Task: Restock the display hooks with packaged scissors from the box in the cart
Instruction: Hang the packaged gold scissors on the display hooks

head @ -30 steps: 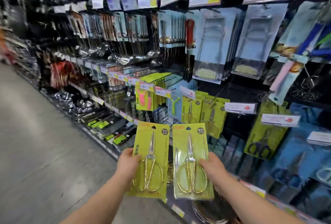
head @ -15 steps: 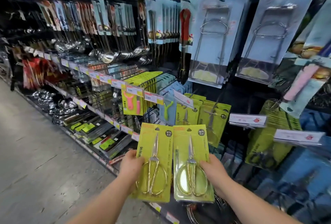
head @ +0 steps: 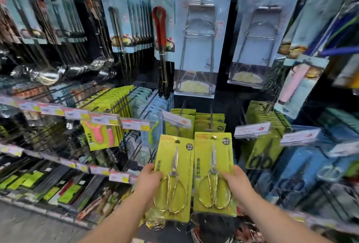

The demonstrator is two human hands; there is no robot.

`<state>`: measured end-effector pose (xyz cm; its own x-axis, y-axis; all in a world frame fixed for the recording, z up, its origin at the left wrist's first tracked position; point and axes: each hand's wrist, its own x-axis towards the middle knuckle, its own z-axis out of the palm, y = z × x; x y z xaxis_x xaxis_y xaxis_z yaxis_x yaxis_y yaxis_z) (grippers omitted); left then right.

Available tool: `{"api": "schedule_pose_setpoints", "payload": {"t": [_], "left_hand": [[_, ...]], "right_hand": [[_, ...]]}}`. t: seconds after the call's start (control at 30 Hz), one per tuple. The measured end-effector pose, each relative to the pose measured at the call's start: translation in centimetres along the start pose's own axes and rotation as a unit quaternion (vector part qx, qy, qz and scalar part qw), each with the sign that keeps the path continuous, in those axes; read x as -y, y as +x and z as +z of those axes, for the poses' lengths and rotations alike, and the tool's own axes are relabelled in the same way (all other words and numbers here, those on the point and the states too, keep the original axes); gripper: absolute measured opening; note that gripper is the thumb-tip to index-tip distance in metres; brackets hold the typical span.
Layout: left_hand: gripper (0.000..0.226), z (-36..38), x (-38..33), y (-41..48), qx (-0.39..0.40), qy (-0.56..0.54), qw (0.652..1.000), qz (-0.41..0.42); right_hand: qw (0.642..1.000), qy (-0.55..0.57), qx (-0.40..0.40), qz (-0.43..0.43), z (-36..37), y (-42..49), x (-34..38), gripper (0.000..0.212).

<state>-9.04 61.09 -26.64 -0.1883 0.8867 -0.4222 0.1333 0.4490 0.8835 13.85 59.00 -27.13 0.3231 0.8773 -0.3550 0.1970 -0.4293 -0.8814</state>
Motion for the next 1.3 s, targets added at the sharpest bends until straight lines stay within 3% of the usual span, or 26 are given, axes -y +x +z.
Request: {"api": "schedule_pose_setpoints", "payload": {"t": [0.17,0.43,0.5,0.57,0.6,0.67,0.83,1.0,1.1,1.3], "left_hand": [[0.02,-0.4,-1.1,0.6,0.019,0.005,1.0,0.012],[0.02,-0.8,-0.8,3.7,0.059,0.009,0.998,0.003],[0.021,-0.7,-0.8,4.2,0.055,-0.001,0.998,-0.001],[0.02,-0.7,-0.8,4.7,0.053,-0.01,0.999,-0.003],[0.02,-0.6,-0.8,4.8,0.053,-0.014,0.998,-0.002],[0.021,-0.4,-0.9,4.9,0.055,-0.018,0.998,-0.003],[0.026,-0.2,-0.7,5.6,0.052,-0.034,0.998,-0.013],[0.027,-0.3,-0.4,5.8,0.047,-0.041,0.998,-0.02],[0.023,-0.6,-0.4,5.6,0.035,-0.036,0.999,-0.013],[0.025,-0.9,0.0,5.1,0.031,-0.035,0.999,-0.013]], "right_hand": [[0.999,0.003,-0.04,0.02,1.0,1.2,-0.4,0.035],[0.997,0.05,-0.045,0.029,2.0,2.4,0.0,0.053],[0.997,0.059,-0.026,0.033,2.1,2.9,-0.2,0.044],[0.998,0.053,-0.015,0.029,2.0,2.2,0.6,0.013],[0.998,0.05,-0.012,0.027,1.9,2.1,0.8,0.008],[0.998,0.053,-0.009,0.02,1.8,2.2,0.5,0.011],[0.999,0.032,-0.033,0.012,1.7,3.3,-0.7,0.048],[0.999,0.03,-0.011,-0.005,1.5,3.1,-0.6,0.026],[0.997,0.066,-0.028,0.001,1.5,2.8,-0.4,0.043],[0.998,0.03,-0.053,0.005,2.2,4.5,-0.1,0.044]]}}
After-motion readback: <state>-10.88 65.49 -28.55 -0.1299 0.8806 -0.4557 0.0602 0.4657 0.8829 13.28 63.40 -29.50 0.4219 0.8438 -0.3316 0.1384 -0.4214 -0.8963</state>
